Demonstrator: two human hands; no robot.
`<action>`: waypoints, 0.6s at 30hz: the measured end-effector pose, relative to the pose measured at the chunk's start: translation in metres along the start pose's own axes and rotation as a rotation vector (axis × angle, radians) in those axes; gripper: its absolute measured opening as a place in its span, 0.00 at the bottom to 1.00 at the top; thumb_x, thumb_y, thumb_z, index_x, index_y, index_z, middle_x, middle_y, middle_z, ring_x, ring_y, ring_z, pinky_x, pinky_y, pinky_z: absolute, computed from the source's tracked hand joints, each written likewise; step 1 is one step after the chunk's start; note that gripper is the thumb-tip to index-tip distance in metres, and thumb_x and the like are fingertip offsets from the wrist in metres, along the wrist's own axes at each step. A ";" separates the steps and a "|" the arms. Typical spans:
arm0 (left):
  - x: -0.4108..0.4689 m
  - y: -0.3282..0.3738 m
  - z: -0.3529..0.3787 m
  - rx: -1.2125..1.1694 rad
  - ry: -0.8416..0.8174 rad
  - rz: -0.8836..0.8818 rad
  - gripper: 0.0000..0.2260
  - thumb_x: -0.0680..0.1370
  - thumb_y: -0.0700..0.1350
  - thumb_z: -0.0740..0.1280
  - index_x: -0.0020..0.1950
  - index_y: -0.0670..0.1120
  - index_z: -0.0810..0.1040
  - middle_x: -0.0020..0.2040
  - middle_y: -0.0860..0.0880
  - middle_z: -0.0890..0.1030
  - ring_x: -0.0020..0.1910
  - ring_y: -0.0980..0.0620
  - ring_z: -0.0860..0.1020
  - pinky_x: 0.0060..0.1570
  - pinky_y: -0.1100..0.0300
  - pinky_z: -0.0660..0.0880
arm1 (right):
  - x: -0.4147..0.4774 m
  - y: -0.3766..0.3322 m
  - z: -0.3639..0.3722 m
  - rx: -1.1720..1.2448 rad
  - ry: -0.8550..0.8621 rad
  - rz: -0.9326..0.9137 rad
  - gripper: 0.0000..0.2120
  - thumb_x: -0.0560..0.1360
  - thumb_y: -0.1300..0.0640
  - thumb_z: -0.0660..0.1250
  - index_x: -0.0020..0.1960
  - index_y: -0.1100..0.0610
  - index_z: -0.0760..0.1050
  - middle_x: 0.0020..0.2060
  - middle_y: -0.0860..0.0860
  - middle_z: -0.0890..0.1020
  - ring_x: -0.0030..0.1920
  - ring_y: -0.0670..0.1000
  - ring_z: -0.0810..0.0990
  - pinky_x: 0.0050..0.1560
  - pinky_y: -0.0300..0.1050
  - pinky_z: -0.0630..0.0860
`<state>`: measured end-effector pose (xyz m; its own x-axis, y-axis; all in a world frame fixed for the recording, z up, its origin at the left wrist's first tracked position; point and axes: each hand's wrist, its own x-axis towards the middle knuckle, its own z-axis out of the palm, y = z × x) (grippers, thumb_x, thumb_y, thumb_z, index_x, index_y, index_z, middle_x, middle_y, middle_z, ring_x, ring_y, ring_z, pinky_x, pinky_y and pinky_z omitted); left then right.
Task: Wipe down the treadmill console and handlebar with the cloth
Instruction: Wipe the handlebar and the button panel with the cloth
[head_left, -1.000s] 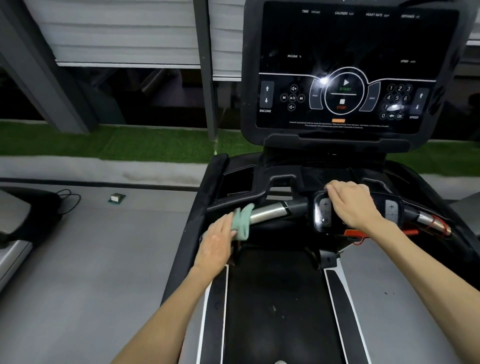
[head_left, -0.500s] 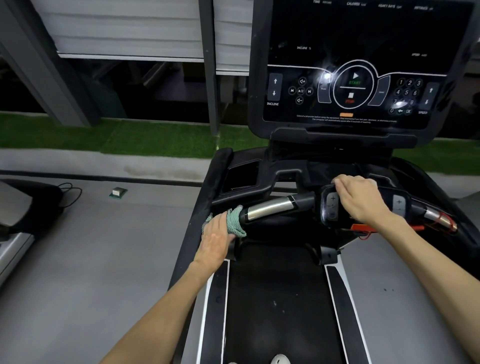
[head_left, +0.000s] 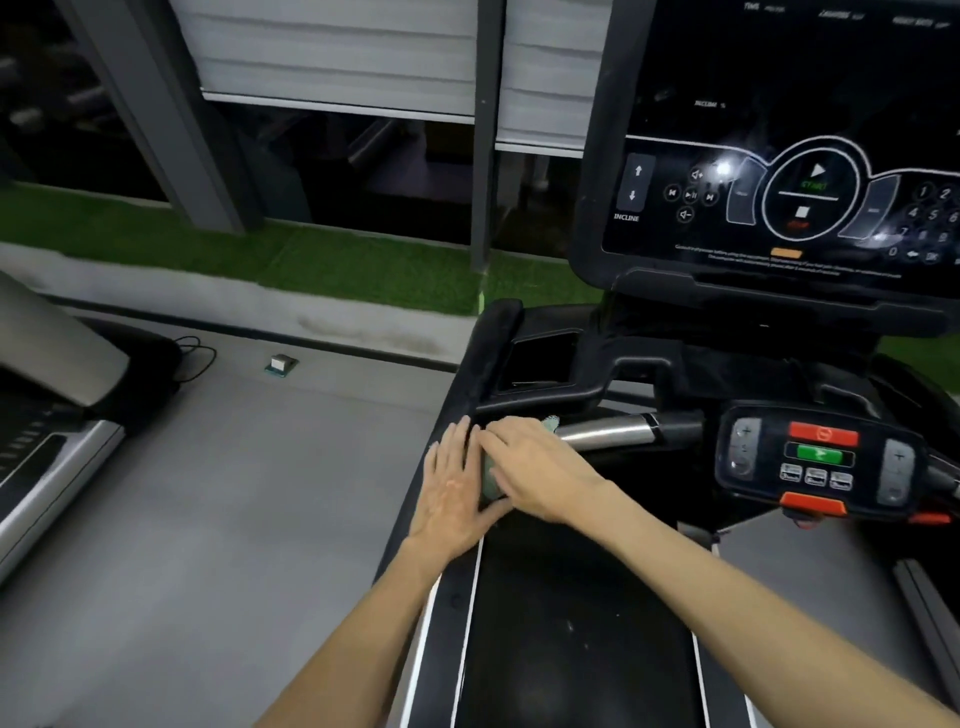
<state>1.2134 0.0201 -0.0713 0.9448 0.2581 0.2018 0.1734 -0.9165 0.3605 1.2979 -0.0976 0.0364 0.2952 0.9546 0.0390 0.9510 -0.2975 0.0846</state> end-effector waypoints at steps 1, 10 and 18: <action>-0.004 -0.007 0.000 0.035 -0.009 -0.011 0.44 0.74 0.65 0.65 0.79 0.41 0.51 0.79 0.41 0.53 0.78 0.43 0.53 0.76 0.46 0.52 | 0.004 -0.002 0.005 -0.043 -0.069 0.008 0.19 0.77 0.55 0.62 0.65 0.61 0.69 0.57 0.56 0.76 0.57 0.56 0.74 0.63 0.51 0.69; 0.027 -0.045 -0.041 -0.229 -0.064 0.062 0.30 0.75 0.41 0.56 0.77 0.40 0.58 0.77 0.43 0.61 0.77 0.48 0.57 0.77 0.52 0.53 | 0.018 -0.012 0.039 -0.325 -0.195 0.112 0.28 0.80 0.47 0.59 0.73 0.62 0.59 0.58 0.59 0.74 0.54 0.59 0.72 0.58 0.57 0.65; 0.121 -0.037 -0.001 -0.061 -0.066 0.092 0.24 0.85 0.47 0.53 0.78 0.37 0.56 0.78 0.42 0.57 0.78 0.47 0.55 0.77 0.53 0.51 | 0.028 -0.028 0.065 -0.254 -0.124 0.130 0.18 0.79 0.46 0.60 0.58 0.59 0.73 0.47 0.55 0.77 0.47 0.56 0.73 0.57 0.54 0.68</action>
<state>1.3206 0.0854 -0.0596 0.9726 0.1508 0.1767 0.0695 -0.9147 0.3982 1.2860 -0.0616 -0.0299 0.4370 0.8978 -0.0548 0.8555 -0.3961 0.3334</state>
